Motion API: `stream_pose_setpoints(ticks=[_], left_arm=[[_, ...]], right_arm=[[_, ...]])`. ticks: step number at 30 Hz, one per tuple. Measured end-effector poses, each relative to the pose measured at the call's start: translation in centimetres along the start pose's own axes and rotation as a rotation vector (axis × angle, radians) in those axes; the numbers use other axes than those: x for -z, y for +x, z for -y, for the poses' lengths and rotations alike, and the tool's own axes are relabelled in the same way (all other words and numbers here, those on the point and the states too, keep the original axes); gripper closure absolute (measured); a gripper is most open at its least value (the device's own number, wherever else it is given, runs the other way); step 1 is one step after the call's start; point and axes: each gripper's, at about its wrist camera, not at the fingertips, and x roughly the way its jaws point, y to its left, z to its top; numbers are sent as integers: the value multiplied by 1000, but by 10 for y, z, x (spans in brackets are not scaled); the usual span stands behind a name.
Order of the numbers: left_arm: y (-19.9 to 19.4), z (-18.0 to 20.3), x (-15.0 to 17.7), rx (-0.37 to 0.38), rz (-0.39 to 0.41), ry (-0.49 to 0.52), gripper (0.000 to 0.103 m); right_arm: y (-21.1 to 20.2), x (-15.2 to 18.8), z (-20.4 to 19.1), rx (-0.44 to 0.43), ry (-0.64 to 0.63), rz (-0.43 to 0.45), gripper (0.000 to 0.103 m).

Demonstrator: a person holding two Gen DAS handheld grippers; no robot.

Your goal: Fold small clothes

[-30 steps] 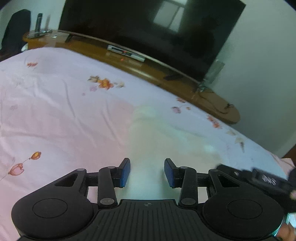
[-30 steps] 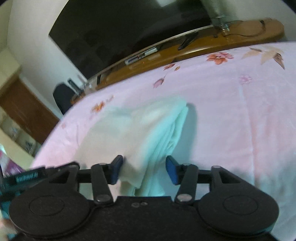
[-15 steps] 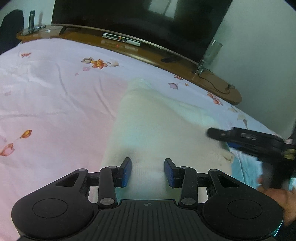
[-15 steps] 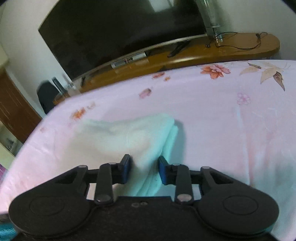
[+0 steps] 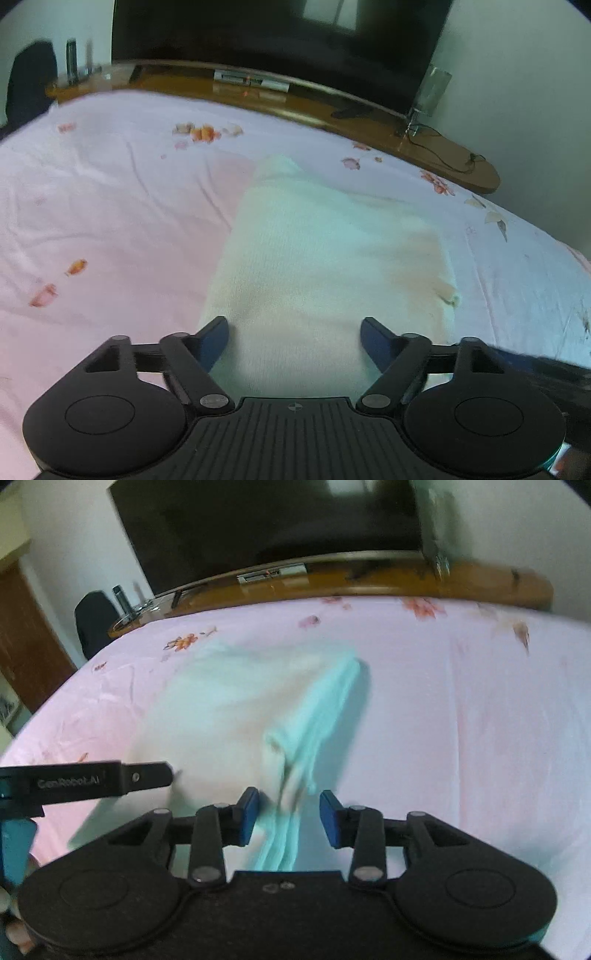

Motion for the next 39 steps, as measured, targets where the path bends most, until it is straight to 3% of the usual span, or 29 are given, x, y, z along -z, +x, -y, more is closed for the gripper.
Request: stream_pose_setpoints(ticks=[4,6,8,11,16,21,25,27,31,33,37,39], left_arm=[[-28,8,0,-9,14,31,20],[-46,11,-1,-15,29,33,5],[-70,16,1,-30,66,55,0],[-105,24,4,-38,115,113,0],[-166,37,16,-142,127,190,0],[-223,39,37,-199,182,265,0],[-266,37,52,-185,236,313,0],[-285,32,58,-167,249,294,0],[-308,16,68,-91,230,205,0],[-317,2,75,-62,262,142,0],[-323,-26,84,-28,306,-14,0],[-321,-35,85,-55,304,-41,0]], right_arm=[[-43,3,-8,-14,0,67,57],[-64,8,-12,-9,-4,81,51],[-84,12,-16,-1,2,101,43],[-115,22,-22,4,-5,130,37],[-165,41,-36,17,-14,177,24],[-212,63,-55,34,-20,218,15],[-245,81,-69,55,-26,233,6],[-260,86,-73,70,-12,239,1],[-286,97,-85,132,9,236,1],[-293,100,-89,170,18,224,1],[-307,108,-96,178,2,244,1],[-310,111,-99,191,-13,257,1]])
